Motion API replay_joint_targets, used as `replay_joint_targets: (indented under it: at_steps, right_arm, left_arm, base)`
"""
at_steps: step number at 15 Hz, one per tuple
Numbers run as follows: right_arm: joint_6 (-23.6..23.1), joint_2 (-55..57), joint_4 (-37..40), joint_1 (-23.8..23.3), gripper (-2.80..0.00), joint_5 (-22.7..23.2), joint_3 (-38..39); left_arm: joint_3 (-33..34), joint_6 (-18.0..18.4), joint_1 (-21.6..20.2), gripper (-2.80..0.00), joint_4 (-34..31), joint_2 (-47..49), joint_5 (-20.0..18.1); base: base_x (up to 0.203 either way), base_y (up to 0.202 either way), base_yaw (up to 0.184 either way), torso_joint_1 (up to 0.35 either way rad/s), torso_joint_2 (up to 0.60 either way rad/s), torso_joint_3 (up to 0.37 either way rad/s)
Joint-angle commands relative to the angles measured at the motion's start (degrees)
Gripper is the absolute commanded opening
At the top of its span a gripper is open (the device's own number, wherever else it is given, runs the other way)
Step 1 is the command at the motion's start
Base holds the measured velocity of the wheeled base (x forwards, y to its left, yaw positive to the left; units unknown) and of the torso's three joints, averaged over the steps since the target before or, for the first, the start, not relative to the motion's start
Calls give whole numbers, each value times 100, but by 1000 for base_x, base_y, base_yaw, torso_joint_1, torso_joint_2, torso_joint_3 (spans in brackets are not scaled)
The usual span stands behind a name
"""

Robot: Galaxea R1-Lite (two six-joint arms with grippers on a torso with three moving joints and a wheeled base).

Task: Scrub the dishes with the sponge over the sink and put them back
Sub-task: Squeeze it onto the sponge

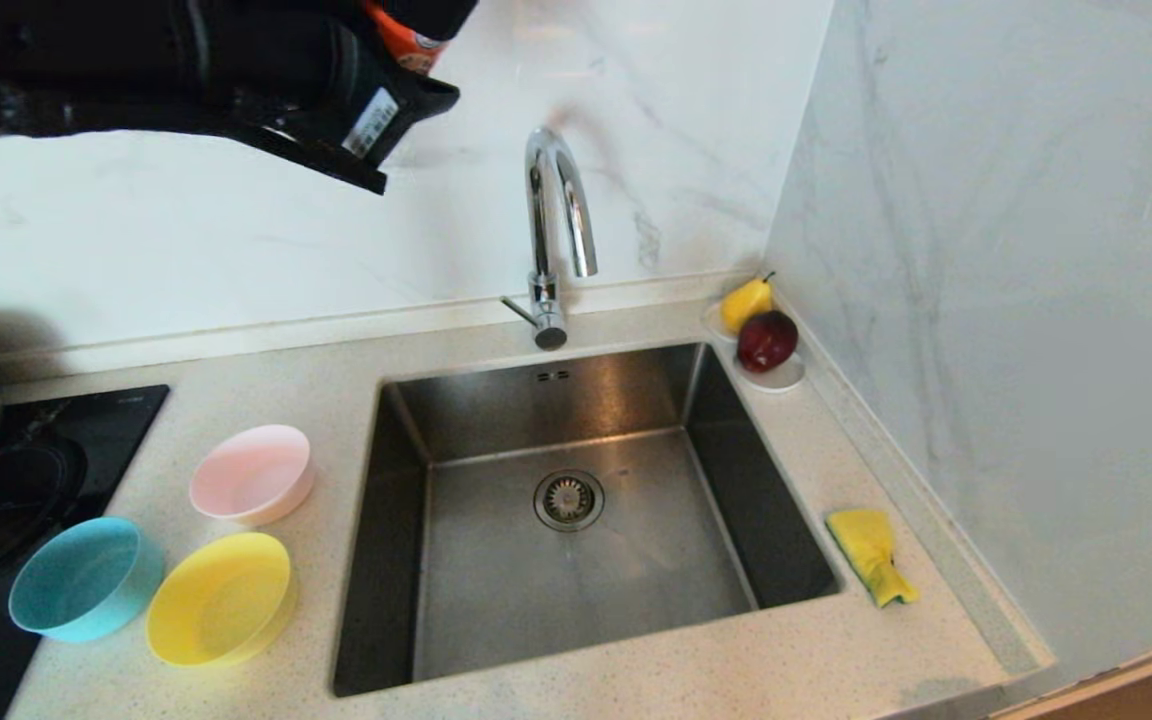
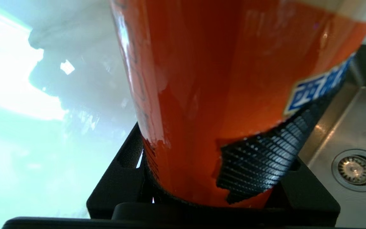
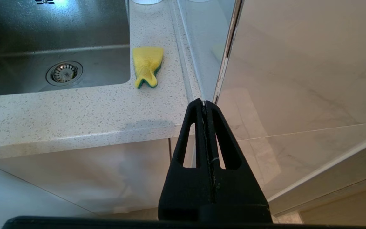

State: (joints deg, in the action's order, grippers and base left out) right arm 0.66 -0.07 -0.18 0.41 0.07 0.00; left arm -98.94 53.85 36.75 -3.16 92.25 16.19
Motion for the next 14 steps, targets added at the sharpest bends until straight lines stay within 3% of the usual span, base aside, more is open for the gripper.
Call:
replay_joint_targets:
  at_steps: [1, 3, 7, 14]
  right_arm:
    - [-3, -2, 0, 2, -280, 1, 0]
    - [-1, -2, 0, 0, -280, 1, 0]
    - [3, -1, 0, 2, -280, 1, 0]
    - [-4, -1, 0, 2, -280, 1, 0]
  left_arm:
    - [-86, 244, 386, -280, 171, 436, 136]
    - [-89, 676, 625, -280, 691, 685, 277]
    - [-553, 734, 1075, -280, 902, 1210, 695]
    - [-638, 1038, 1524, -280, 913, 1825, 1007]
  base:
    - [0, 0, 0, 0, 0, 0]
    - [0, 0, 0, 0, 0, 0]
    - [0, 0, 0, 0, 0, 0]
    - [0, 0, 0, 0, 0, 0]
